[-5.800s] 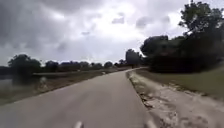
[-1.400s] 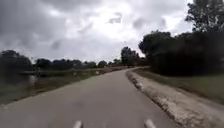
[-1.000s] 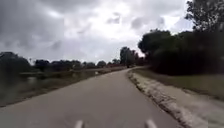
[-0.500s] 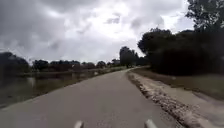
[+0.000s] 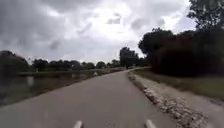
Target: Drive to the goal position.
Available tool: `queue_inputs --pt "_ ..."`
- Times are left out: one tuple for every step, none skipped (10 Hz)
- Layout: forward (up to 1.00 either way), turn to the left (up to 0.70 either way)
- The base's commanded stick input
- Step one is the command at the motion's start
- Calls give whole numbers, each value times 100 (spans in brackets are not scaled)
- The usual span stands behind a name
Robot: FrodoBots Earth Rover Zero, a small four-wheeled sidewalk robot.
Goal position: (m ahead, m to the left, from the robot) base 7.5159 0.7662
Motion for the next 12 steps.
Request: queue_inputs --pt "85 0" --pt "85 0" --pt "85 0" --pt "85 0" --pt "85 0" --pt "85 0" --pt "85 0" --pt "85 0" --pt "85 0" --pt "85 0" --pt "85 0" --pt "85 0"
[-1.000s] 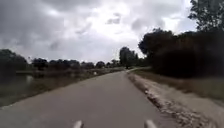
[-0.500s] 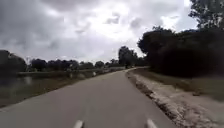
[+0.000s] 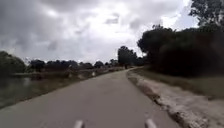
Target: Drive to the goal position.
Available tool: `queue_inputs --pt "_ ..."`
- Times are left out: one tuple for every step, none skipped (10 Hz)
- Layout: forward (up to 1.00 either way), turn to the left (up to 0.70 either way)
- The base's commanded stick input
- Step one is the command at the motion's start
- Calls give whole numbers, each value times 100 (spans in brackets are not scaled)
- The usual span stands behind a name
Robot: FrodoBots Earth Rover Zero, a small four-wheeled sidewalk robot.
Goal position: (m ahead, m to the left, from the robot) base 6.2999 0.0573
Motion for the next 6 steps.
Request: queue_inputs --pt "85 0" --pt "85 0" --pt "85 0" --pt "85 0" --pt "85 0" --pt "85 0"
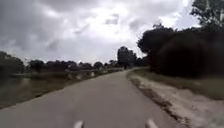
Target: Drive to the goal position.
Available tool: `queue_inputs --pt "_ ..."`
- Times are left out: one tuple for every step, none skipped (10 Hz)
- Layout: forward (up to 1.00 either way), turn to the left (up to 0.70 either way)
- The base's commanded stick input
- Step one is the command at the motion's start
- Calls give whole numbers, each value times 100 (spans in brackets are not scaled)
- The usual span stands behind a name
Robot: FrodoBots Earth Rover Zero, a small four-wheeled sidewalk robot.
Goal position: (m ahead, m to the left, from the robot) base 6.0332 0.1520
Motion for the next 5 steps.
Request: queue_inputs --pt "85 0" --pt "85 0" --pt "85 0" --pt "85 0" --pt "85 0"
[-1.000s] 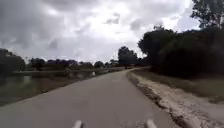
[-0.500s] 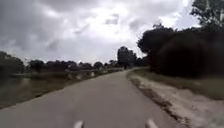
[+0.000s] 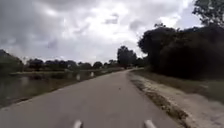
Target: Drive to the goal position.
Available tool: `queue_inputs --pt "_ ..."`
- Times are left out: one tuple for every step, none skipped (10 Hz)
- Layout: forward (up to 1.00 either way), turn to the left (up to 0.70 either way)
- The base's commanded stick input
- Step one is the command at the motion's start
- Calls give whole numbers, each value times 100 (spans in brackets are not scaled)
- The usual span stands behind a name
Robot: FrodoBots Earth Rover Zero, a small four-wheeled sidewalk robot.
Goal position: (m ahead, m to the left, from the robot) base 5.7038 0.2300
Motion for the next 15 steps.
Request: queue_inputs --pt "85 0" --pt "85 0" --pt "85 0" --pt "85 0" --pt "85 0" --pt "85 0" --pt "85 0" --pt "85 0" --pt "85 0" --pt "85 0" --pt "85 0" --pt "85 0" --pt "85 0" --pt "85 0" --pt "85 0"
